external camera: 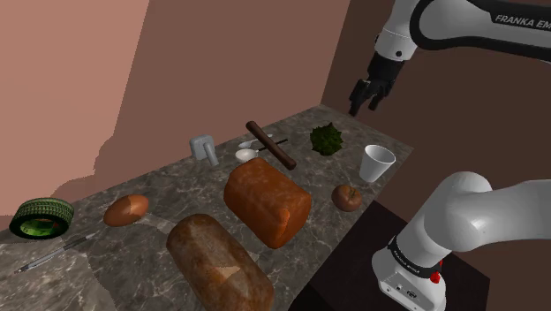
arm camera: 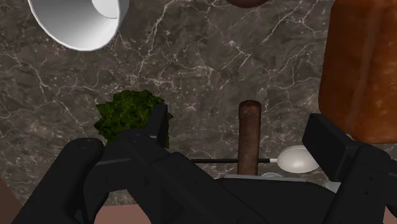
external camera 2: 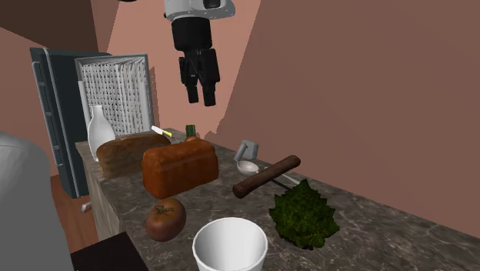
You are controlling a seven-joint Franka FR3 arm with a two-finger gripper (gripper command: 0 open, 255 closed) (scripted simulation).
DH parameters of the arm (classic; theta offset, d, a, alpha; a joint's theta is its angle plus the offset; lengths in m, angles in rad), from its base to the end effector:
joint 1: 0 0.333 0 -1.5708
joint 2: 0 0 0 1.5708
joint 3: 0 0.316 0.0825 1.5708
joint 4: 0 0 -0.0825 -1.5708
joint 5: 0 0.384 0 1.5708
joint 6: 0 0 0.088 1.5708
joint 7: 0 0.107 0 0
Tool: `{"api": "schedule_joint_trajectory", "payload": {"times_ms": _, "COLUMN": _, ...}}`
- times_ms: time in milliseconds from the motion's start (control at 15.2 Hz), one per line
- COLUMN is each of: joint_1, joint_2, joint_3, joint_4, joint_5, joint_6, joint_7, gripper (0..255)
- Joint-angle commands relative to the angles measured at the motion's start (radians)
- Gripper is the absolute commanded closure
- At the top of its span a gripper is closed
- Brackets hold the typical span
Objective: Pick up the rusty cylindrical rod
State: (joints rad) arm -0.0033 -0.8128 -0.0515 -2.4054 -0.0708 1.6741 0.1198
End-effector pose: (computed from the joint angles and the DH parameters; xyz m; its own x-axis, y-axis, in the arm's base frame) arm 0.3087 -0.0283 0.5844 0.9846 -0.1534 0.0841 -0.1559 -0.9875 0.0235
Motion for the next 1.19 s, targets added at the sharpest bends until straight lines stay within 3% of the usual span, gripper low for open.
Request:
{"api": "schedule_joint_trajectory", "payload": {"times_ms": 0, "joint_1": 0.0, "joint_2": 0.0, "joint_3": 0.0, "joint_4": 0.0, "joint_5": 0.0, "joint_6": 0.0, "joint_7": 0.0, "gripper": 0}}
{"api": "schedule_joint_trajectory", "payload": {"times_ms": 528, "joint_1": 0.023, "joint_2": 0.245, "joint_3": -0.007, "joint_4": -0.015, "joint_5": 0.033, "joint_6": 0.263, "joint_7": 0.016, "gripper": 0}}
{"api": "schedule_joint_trajectory", "payload": {"times_ms": 1122, "joint_1": 0.052, "joint_2": 0.576, "joint_3": -0.014, "joint_4": 0.078, "joint_5": 0.088, "joint_6": 0.506, "joint_7": 0.01, "gripper": 0}}
